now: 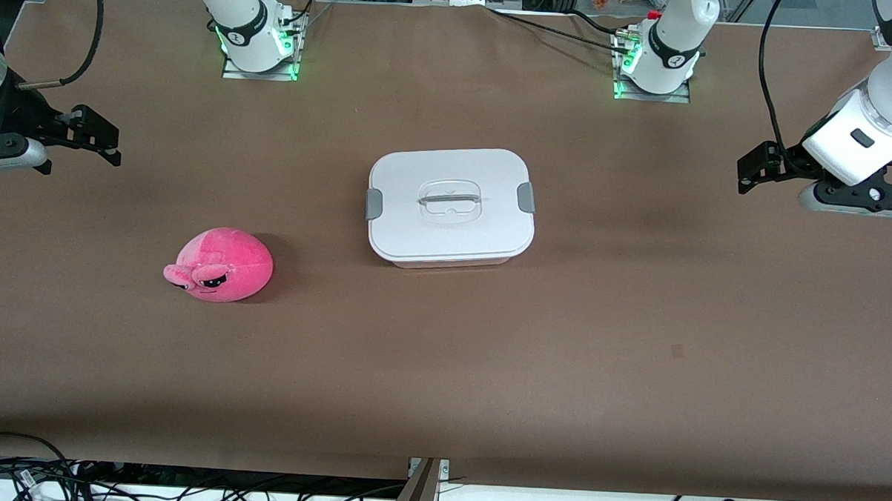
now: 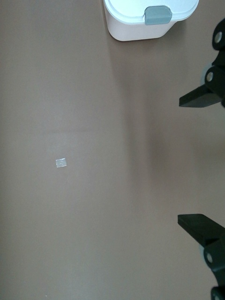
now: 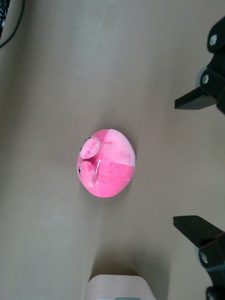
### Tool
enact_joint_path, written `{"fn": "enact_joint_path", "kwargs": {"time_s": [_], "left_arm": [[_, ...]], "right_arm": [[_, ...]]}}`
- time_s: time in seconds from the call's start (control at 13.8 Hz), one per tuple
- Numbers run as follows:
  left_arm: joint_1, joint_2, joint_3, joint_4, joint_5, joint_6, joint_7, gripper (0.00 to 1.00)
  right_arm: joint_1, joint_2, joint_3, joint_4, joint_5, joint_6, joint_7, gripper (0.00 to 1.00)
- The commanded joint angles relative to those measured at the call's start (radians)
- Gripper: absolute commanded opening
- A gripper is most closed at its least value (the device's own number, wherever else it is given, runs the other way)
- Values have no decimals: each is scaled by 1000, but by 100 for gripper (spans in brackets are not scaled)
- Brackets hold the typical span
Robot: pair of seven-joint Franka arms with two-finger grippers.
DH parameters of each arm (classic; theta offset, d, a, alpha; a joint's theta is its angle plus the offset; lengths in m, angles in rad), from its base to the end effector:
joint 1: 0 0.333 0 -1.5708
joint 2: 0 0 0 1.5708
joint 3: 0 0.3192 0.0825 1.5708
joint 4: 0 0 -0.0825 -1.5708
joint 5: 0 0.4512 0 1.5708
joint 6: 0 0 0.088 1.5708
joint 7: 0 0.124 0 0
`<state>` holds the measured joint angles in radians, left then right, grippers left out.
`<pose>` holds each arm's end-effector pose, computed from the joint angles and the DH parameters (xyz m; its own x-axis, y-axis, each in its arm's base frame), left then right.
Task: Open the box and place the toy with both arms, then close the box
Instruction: 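Move the left gripper from rest toward the white box lid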
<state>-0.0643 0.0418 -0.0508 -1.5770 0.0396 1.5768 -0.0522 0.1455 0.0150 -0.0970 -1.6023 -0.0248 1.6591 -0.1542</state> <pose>0.6295 -0.0673 0.5818 0.9972 -0.0631 -0.0399 -0.0647 -0.9971 -0.0396 0.6343 0.0283 0.5922 0.9784 0.2034 0.0373 0.2023 -0.9788 0.0323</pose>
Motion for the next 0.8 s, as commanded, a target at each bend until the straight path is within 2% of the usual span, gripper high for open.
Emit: {"fn": "enact_joint_path", "kwargs": {"time_s": [0.0, 0.51, 0.73], "left_arm": [[-2, 12, 2, 32, -53, -26, -12, 100], [-11, 12, -6, 31, -58, -58, 3, 100], [-52, 15, -66, 28, -72, -78, 17, 100]], "right_arm": [[-4, 13, 3, 30, -6, -19, 15, 100], [-4, 13, 3, 30, -4, -16, 15, 100], [-3, 13, 3, 30, -10, -15, 10, 100]]}}
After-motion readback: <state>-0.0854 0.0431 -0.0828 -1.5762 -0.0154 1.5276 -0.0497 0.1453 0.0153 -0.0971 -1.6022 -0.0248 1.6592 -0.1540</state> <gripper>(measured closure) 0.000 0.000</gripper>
